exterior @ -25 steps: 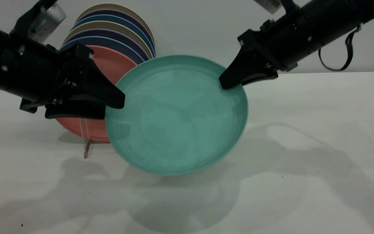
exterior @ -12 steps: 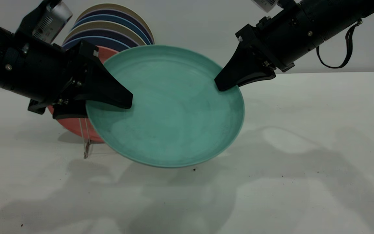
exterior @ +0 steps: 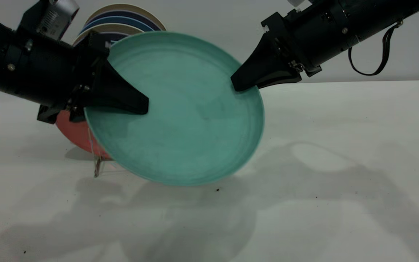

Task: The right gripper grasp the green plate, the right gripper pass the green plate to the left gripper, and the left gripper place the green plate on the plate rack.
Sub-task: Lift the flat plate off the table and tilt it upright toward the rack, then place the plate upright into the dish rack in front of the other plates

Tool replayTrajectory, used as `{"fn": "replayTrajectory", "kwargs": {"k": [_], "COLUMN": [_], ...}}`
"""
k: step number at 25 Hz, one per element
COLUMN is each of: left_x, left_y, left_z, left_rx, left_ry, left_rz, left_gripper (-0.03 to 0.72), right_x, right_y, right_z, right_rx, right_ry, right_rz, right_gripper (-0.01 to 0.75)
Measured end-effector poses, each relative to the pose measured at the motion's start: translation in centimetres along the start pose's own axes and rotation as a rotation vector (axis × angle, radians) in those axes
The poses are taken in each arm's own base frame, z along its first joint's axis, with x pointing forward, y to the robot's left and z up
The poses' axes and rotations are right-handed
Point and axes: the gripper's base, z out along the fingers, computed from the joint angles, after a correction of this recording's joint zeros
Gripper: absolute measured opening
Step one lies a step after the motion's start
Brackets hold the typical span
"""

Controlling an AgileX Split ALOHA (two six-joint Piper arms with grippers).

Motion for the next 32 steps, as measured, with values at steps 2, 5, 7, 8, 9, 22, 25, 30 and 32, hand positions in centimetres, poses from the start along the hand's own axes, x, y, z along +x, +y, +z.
{"fn": "replayTrajectory", "kwargs": {"k": [2, 5, 7, 8, 9, 22, 25, 30, 32], "left_x": [-0.1, -0.2, -0.3, -0.4, -0.6, -5.0, -6.4, -8.6, -9.2], "left_y": [0.0, 0.1, 0.4, 0.5, 0.5, -3.1, -3.0, -3.0, -3.0], "left_z": [0.0, -0.1, -0.3, -0.5, -0.8, -4.9, -5.7, -6.3, -6.4], "left_rx": [0.001, -0.026, -0.083, -0.111, -0.140, -0.218, -0.313, -0.477, -0.525], "left_ry": [-0.003, -0.004, -0.008, -0.007, -0.015, 0.273, 0.314, 0.219, 0.182], "left_rz": [0.015, 0.065, 0.120, 0.153, 0.185, 1.084, 1.255, 1.430, 1.464], "left_gripper": [0.145, 0.145, 0.145, 0.145, 0.145, 0.145, 0.145, 0.145, 0.145], "right_x": [0.0, 0.0, -0.1, -0.1, 0.0, 2.0, 2.1, 2.1, 2.1], "right_y": [0.0, -0.1, -0.4, -0.8, -1.3, -7.0, -7.1, -7.1, -7.1], "right_z": [0.0, -0.1, -0.6, -0.9, -1.4, -7.0, -7.1, -7.1, -7.1], "right_rx": [-0.001, 0.002, 0.021, 0.036, 0.057, 0.258, 0.265, 0.265, 0.265], "right_ry": [-0.003, -0.005, -0.006, -0.004, -0.001, 0.106, 0.115, 0.116, 0.116], "right_rz": [0.003, 0.003, -0.005, -0.008, -0.006, 0.115, 0.113, 0.113, 0.113], "right_gripper": [0.179, 0.335, 0.440, 0.493, 0.539, 0.554, 0.550, 0.550, 0.550]}}
